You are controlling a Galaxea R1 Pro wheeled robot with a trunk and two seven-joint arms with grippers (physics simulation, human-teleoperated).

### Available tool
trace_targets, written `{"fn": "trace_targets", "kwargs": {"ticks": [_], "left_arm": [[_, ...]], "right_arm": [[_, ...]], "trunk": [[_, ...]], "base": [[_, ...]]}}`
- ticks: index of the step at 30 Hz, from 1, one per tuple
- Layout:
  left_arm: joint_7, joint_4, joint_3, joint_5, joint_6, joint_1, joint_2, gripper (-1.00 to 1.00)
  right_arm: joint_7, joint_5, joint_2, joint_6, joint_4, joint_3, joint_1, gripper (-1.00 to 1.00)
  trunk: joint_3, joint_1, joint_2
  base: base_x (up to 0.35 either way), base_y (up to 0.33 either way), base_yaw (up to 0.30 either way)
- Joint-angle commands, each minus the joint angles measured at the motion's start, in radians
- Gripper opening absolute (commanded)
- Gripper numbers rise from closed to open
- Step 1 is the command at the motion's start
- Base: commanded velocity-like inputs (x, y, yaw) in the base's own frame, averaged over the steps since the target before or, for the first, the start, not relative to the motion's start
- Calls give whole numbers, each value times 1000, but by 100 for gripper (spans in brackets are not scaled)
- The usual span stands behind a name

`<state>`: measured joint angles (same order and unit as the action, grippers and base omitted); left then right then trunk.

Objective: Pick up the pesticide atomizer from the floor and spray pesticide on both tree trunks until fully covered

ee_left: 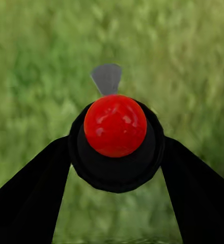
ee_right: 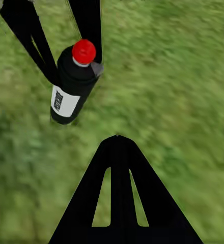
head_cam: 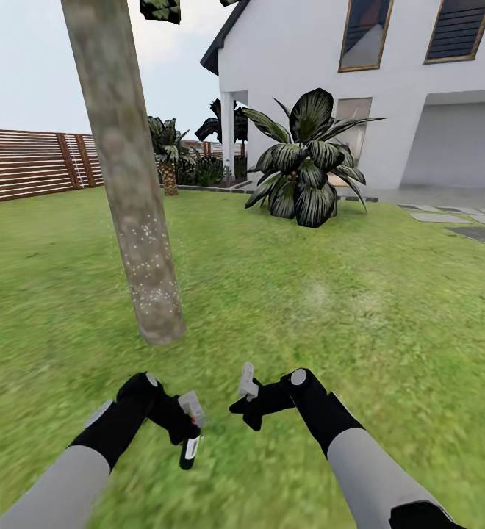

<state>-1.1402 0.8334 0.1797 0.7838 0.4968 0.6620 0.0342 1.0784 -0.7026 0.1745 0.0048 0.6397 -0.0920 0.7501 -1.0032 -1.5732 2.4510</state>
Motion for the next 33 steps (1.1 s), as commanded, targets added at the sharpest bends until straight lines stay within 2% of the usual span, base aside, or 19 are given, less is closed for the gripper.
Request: {"fn": "trace_targets", "kwargs": {"ticks": [1,3,6,7,9,10,14,15,17,18,20,22,24,26,28,30,31,32,33], "left_arm": [[-1,0,0,-3,-3,0,23,-100],[-1,-7,0,-3,-6,-1,68,-100],[1,-66,0,0,-20,-1,136,-100],[3,-86,-1,0,-43,0,159,-100],[5,-126,-6,0,-90,1,195,-100],[6,-138,-17,0,-98,1,202,-100],[8,-161,-116,0,-127,0,207,-100],[18,-162,-132,-1,-137,-1,205,-100],[54,-171,-159,-26,-145,-1,200,-100],[88,-195,-174,-68,-149,-1,192,-100],[199,-260,-188,-167,-153,-1,179,-100],[348,-330,-192,-271,-168,-1,163,-100],[501,-401,-194,-363,-258,-4,124,-100],[710,-485,-195,-408,-377,-26,83,-100],[910,-562,-195,-445,-497,-56,53,-100],[1059,-627,-195,-524,-614,-90,42,-100],[1099,-649,-195,-573,-657,-108,41,-100],[1124,-661,-195,-638,-705,-141,45,-100],[1130,-664,-195,-668,-726,-157,46,-100]], "right_arm": [[0,0,0,0,0,0,0,-100],[0,0,0,0,-1,0,0,-100],[0,-1,0,0,-1,0,0,-100],[0,-1,-1,0,-2,1,0,100],[0,-1,-2,-1,-2,1,0,100],[-1,-1,-2,-1,-3,1,0,100],[-12,-4,-4,-3,-10,7,-3,100],[-29,-4,-8,-5,-11,9,-5,100],[-100,-3,-29,-6,-16,18,-16,100],[-175,3,-46,-11,-34,38,-37,100],[-337,37,-61,-57,-89,104,-77,100],[-490,65,-70,-151,-158,183,-109,100],[-626,74,-85,-231,-224,259,-130,100],[-760,77,-103,-299,-284,349,-164,100],[-826,78,-133,-385,-307,476,-220,100],[-843,78,-160,-439,-313,635,-273,100],[-846,77,-166,-450,-314,701,-291,100],[-848,77,-172,-464,-313,761,-313,100],[-849,77,-173,-475,-312,778,-320,100]], "trunk": [[0,0,0],[0,0,0],[0,0,0],[0,0,0],[0,0,0],[0,0,0],[0,0,0],[0,0,0],[0,0,0],[0,0,0],[0,0,0],[0,0,0],[0,0,0],[0,0,0],[0,0,0],[0,0,0],[0,0,0],[0,0,0],[0,0,0]], "base": [[0,0,0],[0,0,0],[0,0,0],[0,0,0],[0,0,0],[0,0,0],[0,0,0],[0,0,0],[0,0,0],[0,0,0],[0,0,0],[0,0,0],[0,0,0],[0,0,0],[0,0,0],[0,0,0],[0,0,0],[0,0,0],[0,0,0]]}}
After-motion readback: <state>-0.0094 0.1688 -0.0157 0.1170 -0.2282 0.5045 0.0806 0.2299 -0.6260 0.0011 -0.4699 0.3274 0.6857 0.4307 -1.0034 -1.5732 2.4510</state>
